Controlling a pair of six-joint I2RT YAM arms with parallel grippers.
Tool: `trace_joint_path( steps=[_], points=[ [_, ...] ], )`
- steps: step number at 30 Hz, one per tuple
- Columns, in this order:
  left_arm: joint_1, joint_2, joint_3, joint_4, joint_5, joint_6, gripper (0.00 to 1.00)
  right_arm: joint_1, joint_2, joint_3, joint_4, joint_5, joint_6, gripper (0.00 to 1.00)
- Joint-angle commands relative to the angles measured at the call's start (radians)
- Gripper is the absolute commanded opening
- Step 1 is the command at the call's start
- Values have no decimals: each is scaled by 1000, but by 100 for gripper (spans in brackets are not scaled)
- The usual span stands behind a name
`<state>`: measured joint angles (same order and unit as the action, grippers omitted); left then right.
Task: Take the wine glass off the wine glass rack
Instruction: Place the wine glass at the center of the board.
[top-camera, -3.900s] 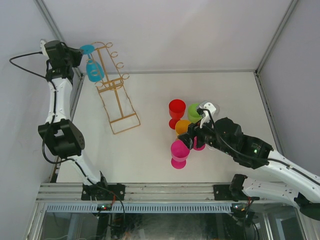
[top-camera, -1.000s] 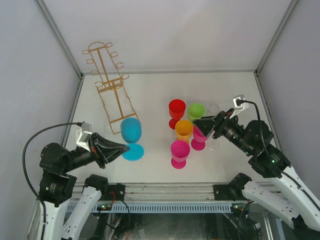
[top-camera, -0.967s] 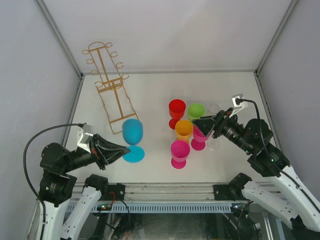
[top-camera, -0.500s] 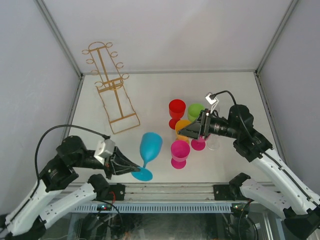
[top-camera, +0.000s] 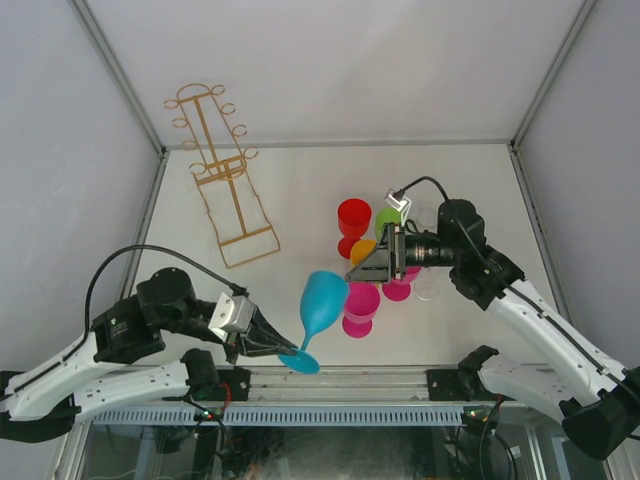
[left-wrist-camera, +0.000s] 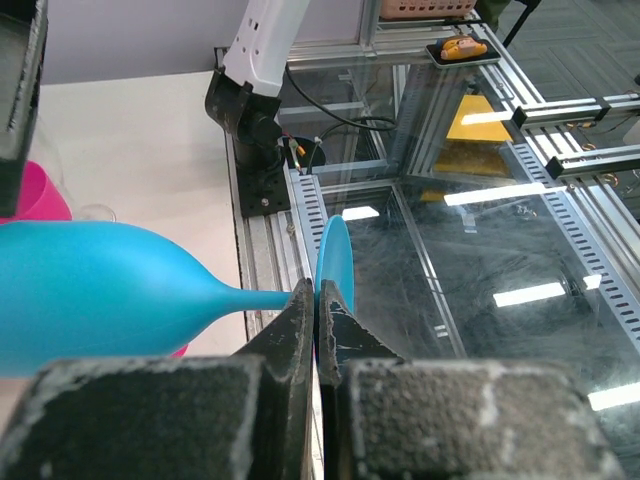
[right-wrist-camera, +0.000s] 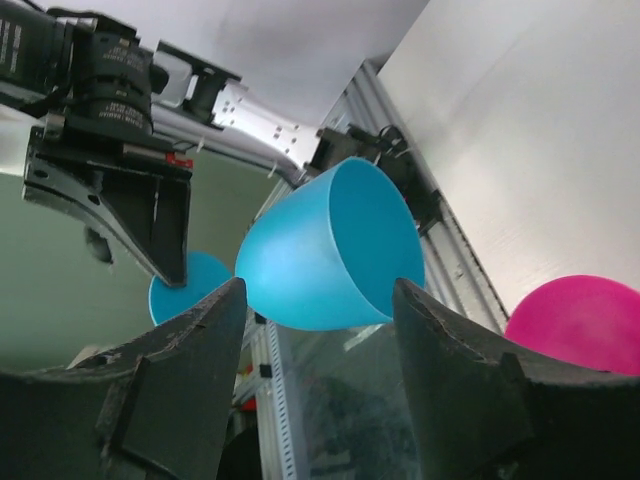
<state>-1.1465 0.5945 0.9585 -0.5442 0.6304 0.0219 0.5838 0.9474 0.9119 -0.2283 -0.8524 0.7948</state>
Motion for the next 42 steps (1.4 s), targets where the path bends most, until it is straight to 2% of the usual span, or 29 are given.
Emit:
trace_joint_path(
  steps=[1,7,10,12,15,16,17,20,22,25,27,34,38,42],
  points=[
    [-15,-5,71,82,0,27,0,38,20,42,106,-126,49,61],
    [-29,4,71,110,13,19,0,100,70,44,248,-196,135,61],
    [-29,0,67,100,-14,24,0,105,65,44,286,-215,159,52],
    [-29,-2,64,66,-52,38,0,106,56,44,314,-236,177,37],
    [-29,-10,52,-4,-150,56,0,108,44,44,336,-251,193,5],
    [-30,-15,45,-26,-186,56,0,108,41,44,337,-249,196,0],
    [-30,-19,39,-45,-221,56,3,110,38,44,340,-247,197,0],
    [-29,-48,20,-102,-327,40,27,125,26,45,342,-218,171,0],
    [-30,-84,10,-127,-412,19,40,143,17,65,272,-149,106,0],
    [-29,-146,-4,-146,-491,-25,72,213,33,160,31,62,-74,0],
    [-30,-184,-3,-164,-525,-51,98,275,68,227,-121,215,-182,0],
    [-30,-225,20,-226,-596,-112,100,452,207,384,-318,646,-381,0],
    [-29,-162,97,-305,-828,-230,100,559,312,449,-375,829,-490,0],
    [-30,-125,175,-370,-1013,-309,100,610,421,460,-388,969,-525,0]
  ],
)
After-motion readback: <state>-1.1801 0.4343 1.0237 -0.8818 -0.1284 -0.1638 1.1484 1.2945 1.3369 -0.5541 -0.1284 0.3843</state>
